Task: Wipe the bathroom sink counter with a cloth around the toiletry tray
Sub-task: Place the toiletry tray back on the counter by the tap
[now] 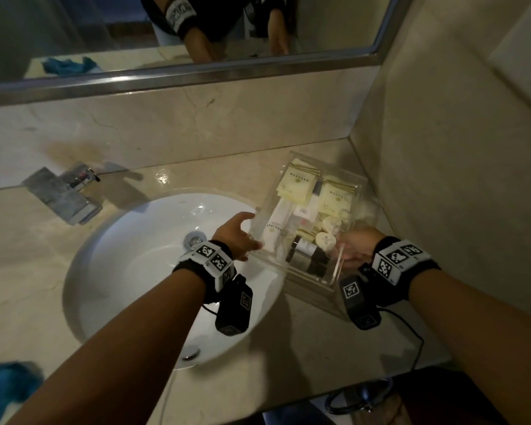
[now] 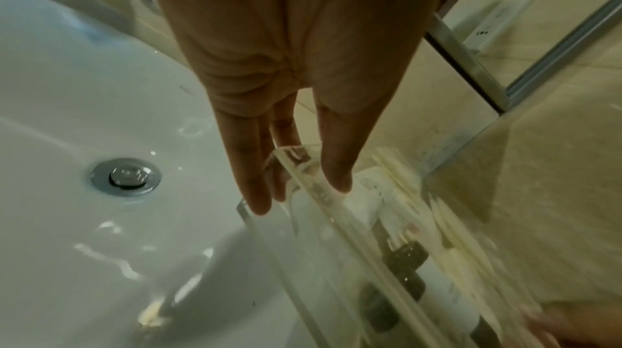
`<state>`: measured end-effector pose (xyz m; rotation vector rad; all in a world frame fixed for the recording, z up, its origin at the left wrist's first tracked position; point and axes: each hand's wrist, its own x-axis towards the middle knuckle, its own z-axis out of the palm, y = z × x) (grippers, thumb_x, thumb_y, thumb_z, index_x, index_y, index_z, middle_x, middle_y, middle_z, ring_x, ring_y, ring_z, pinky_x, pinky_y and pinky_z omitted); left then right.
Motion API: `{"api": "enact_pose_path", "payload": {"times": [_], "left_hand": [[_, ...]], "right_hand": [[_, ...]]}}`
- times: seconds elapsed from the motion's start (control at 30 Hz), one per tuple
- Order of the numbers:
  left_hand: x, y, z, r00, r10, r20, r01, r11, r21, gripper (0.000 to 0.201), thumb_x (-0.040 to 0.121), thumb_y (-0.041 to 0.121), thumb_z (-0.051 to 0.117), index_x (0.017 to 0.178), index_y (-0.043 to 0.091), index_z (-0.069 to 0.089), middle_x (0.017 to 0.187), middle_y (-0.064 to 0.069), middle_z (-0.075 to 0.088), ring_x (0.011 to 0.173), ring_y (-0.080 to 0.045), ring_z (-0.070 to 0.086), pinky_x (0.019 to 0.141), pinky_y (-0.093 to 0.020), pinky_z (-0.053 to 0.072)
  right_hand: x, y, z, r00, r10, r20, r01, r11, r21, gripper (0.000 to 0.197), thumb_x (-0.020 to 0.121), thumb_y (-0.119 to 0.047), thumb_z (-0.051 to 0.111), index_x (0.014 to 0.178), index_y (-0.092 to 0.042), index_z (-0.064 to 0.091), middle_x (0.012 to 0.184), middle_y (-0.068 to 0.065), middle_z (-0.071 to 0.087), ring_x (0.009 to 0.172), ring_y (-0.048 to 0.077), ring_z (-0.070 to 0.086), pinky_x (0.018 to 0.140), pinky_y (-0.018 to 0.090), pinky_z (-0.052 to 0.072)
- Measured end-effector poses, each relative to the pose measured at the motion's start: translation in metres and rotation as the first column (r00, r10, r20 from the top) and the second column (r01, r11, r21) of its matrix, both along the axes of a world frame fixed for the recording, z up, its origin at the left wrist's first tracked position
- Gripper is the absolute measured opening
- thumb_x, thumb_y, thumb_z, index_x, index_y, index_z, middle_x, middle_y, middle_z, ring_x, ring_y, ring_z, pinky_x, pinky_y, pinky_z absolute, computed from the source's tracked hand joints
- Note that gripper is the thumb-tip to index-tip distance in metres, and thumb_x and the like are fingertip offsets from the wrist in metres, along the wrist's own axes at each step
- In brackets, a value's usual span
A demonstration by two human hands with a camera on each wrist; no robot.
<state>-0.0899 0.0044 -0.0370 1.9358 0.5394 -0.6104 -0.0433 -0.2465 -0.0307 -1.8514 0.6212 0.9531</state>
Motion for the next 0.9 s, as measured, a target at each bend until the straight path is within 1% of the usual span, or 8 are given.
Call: {"api": "enact_pose_path", "payload": {"times": [0.07,0.2,0.27,0.33,0.5,0.67,0.8,0.9], "left_hand": [[0.010,0.003,0.004,0.999,0.023,0.024,-0.024,0.999,0.048,0.064,0.081,0.006,0.071,0.135,0.026,0.043,0.092,-0.004,0.058,0.088,-0.024,0.062,0.071,-0.035,0.058],[0.014,0.000,0.005,0.996,0.066,0.068,-0.073,0.992,0.099,0.058,0.082,0.008,0.070,0.134,0.022,0.046,0.099,-0.004,0.061,0.091,-0.024,0.060,0.085,-0.040,0.055],[0.006,-0.004,0.004,0.995,0.030,0.092,-0.044,0.988,0.151,0.059,0.082,0.011,0.070,0.134,0.019,0.045,0.117,-0.009,0.058,0.105,-0.026,0.058,0.096,-0.038,0.048],[-0.005,-0.007,0.005,0.992,0.018,0.127,-0.044,0.977,0.209,0.064,0.082,0.014,0.071,0.138,0.020,0.040,0.134,-0.013,0.046,0.116,-0.027,0.052,0.098,-0.031,0.040],[-0.031,-0.022,-0.002,0.986,0.160,-0.042,-0.156,0.984,0.081,0.084,0.086,0.025,0.067,0.147,0.015,0.011,0.135,-0.021,0.047,0.118,-0.037,0.051,0.101,-0.041,0.044],[-0.030,-0.042,-0.010,0.959,0.268,-0.097,-0.276,0.958,-0.081,0.107,0.085,0.025,0.068,0.147,0.028,-0.019,0.143,-0.023,0.039,0.113,-0.041,0.055,0.098,-0.051,0.046],[-0.028,-0.053,-0.013,0.938,0.331,-0.107,-0.346,0.914,-0.210,0.112,0.085,0.021,0.070,0.142,0.042,-0.024,0.150,-0.023,0.027,0.073,-0.026,0.059,0.083,-0.046,0.054],[-0.027,-0.057,-0.016,0.932,0.357,-0.061,-0.361,0.904,-0.231,0.118,0.080,0.017,0.074,0.140,0.051,-0.022,0.157,-0.016,0.012,0.090,-0.033,0.059,0.075,-0.045,0.057]], "right_hand": [[-0.010,0.000,-0.002,0.995,-0.056,-0.083,0.066,0.990,0.121,0.033,0.095,-0.010,0.046,0.062,-0.005,0.041,0.052,0.009,0.046,0.044,0.018,0.045,0.042,0.022,0.042],[-0.017,0.002,-0.005,0.979,-0.191,0.066,0.189,0.981,0.040,0.012,0.089,-0.011,0.060,0.083,-0.002,0.055,0.075,0.013,0.059,0.061,0.021,0.059,0.059,0.033,0.053],[-0.012,-0.001,-0.004,0.980,-0.041,0.194,0.070,0.987,-0.147,0.034,0.085,-0.016,0.066,0.109,0.001,0.049,0.087,0.013,0.060,0.068,0.024,0.060,0.056,0.031,0.049],[-0.008,-0.006,0.002,0.908,0.252,0.335,-0.099,0.905,-0.413,0.064,0.079,-0.023,0.070,0.128,-0.007,0.033,0.113,0.009,0.052,0.096,0.025,0.057,0.071,0.032,0.050],[0.007,-0.016,0.009,0.515,0.738,0.436,-0.427,0.662,-0.616,0.063,0.077,-0.026,0.069,0.134,-0.025,0.041,0.141,0.006,0.035,0.130,0.026,0.037,0.105,0.038,0.037],[0.014,-0.027,0.007,0.360,0.883,0.300,-0.629,0.468,-0.621,0.066,0.078,-0.021,0.067,0.138,-0.030,0.041,0.155,0.001,0.018,0.144,0.020,0.016,0.114,0.029,0.018],[0.013,-0.031,0.004,0.338,0.880,0.333,-0.619,0.474,-0.626,0.068,0.078,-0.030,0.069,0.139,-0.033,0.039,0.156,0.000,0.017,0.143,0.019,0.015,0.113,0.029,0.016],[0.011,-0.033,0.000,0.296,0.905,0.307,-0.614,0.426,-0.664,0.070,0.080,-0.043,0.065,0.142,-0.036,0.032,0.157,-0.002,0.013,0.144,0.019,0.013,0.114,0.034,0.016]]}}
